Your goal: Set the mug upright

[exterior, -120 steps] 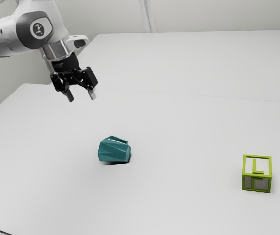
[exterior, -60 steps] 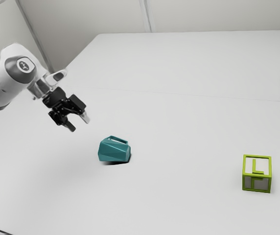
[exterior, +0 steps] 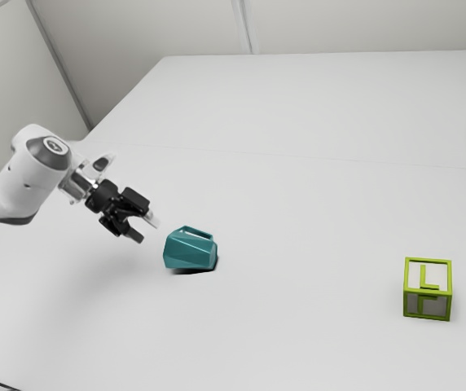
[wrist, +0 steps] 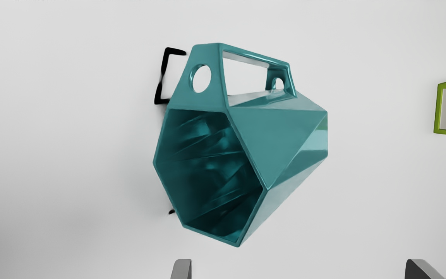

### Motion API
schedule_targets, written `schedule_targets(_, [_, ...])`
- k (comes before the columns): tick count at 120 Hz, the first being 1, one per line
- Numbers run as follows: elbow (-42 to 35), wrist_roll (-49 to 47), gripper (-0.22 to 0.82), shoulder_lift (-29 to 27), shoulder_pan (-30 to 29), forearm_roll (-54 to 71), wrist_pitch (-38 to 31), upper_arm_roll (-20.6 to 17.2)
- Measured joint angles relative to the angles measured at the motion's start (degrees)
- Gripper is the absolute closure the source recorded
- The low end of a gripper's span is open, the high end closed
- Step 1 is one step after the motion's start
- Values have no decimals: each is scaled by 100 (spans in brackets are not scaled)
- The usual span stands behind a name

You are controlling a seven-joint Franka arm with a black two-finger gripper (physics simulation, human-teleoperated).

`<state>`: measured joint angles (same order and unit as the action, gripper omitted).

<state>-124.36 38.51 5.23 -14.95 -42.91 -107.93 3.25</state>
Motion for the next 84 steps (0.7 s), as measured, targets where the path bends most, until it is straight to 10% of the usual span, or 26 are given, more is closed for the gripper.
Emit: schedule_targets(84, [20,1463,0,793,-31,-1646,152,-26])
